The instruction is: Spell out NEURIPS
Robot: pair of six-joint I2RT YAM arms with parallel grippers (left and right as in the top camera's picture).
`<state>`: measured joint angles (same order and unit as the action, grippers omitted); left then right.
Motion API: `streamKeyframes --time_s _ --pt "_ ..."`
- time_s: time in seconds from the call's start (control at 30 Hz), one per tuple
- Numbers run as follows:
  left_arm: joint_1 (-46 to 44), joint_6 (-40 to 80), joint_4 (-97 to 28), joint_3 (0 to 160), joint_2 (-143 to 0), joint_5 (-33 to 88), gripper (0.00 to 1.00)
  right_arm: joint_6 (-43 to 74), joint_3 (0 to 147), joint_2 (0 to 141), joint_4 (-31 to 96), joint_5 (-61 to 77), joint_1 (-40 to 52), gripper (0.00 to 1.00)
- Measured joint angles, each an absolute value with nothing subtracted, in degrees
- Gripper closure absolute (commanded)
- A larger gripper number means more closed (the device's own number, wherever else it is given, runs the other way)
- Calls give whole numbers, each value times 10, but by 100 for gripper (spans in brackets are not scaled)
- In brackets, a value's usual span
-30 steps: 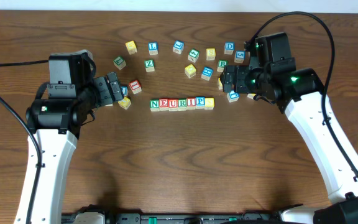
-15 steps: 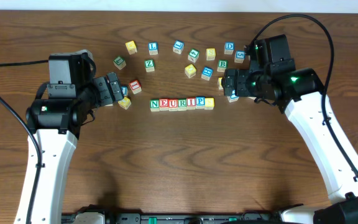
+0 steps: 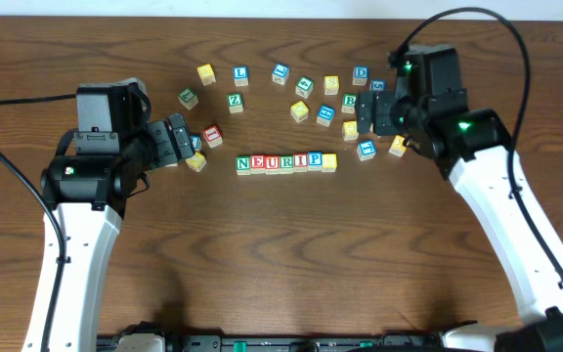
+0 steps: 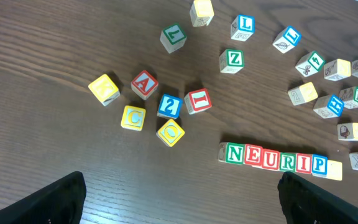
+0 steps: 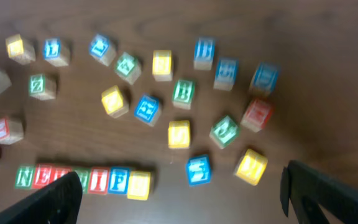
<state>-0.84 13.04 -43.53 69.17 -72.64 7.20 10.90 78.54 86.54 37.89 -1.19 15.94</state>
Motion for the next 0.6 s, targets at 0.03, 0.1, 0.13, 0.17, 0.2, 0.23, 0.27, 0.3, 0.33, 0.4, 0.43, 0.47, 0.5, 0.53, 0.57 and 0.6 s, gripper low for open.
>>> streamKeyframes --time_s 0.03,0.1,0.13,0.17,0.2,0.23,0.27,0.3,0.33,0.4,0.43,0.47,0.5,0.53,0.57,0.6 --pt "-8 131 -435 692 -726 72 3 96 772 850 355 -17 157 1" --pt "-8 130 -435 692 -726 72 3 79 745 819 315 -24 154 1" --pt "-8 130 -435 692 -726 72 3 68 723 794 291 -26 150 1" --pt "-8 130 -435 692 -726 72 3 62 702 772 265 -28 147 1" --pt "-8 130 -435 692 -726 72 3 55 679 747 244 -29 143 1" --pt "-8 130 -435 692 -726 72 3 51 653 721 216 -31 137 1" --pt "-8 130 -435 692 -726 72 3 47 626 693 195 -32 130 1" --pt "-8 130 -436 692 -727 72 3 44 592 663 164 -33 120 1" --pt "-8 130 -435 692 -726 72 3 41 556 631 137 -33 110 1" --pt "-8 131 -436 692 -727 72 3 38 483 567 95 -35 91 1" --pt "-8 130 -435 692 -727 72 3 37 448 534 79 -36 84 1" --pt "-8 130 -435 692 -727 72 3 36 413 502 59 -35 77 1" --pt "-8 131 -435 692 -727 72 3 36 384 475 44 -34 73 1" --pt "-8 130 -435 692 -727 72 3 36 353 447 32 -34 70 1" --pt "-8 131 -435 692 -727 72 3 36 321 416 20 -34 65 1" --pt "-8 131 -435 692 -727 72 3 35 281 372 6 -33 60 1"
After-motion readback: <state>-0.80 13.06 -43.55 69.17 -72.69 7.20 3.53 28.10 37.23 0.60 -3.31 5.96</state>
